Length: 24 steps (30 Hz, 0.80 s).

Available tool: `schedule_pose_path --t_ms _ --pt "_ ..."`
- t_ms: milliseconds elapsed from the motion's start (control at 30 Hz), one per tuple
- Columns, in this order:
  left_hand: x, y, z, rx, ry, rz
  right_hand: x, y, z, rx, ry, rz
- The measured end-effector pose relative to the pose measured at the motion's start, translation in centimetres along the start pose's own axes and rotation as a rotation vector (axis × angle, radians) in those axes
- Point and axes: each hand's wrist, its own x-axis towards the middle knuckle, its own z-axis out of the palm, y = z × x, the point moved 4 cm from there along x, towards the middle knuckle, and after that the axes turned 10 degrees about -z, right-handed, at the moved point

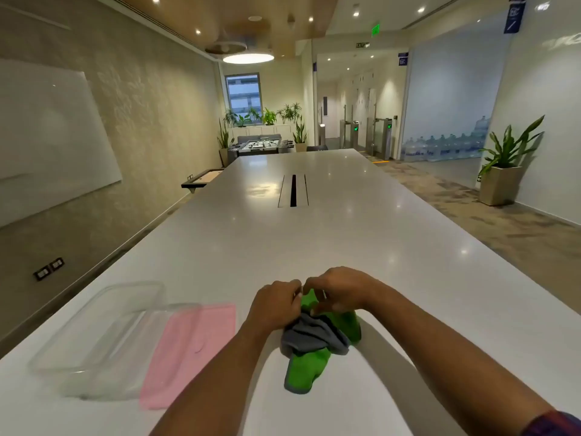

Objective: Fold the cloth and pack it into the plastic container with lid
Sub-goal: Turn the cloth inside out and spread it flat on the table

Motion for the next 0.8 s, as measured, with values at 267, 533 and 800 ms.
schedule_pose_path --t_ms 267,533,800 --pt "-0.6 0.5 0.9 -0.128 -0.008 -0.064 1.0 -0.4 1.9 -0.062 -0.243 0.203" --pt "-1.1 1.2 -0.7 -0.438 0.277 -0.143 0.5 1.4 -1.1 0.426 0.387 0.444" --pt "-0.7 5.5 -4.8 -0.516 0.372 -0.035 0.7 0.6 -7.7 0.658 0.89 0.423"
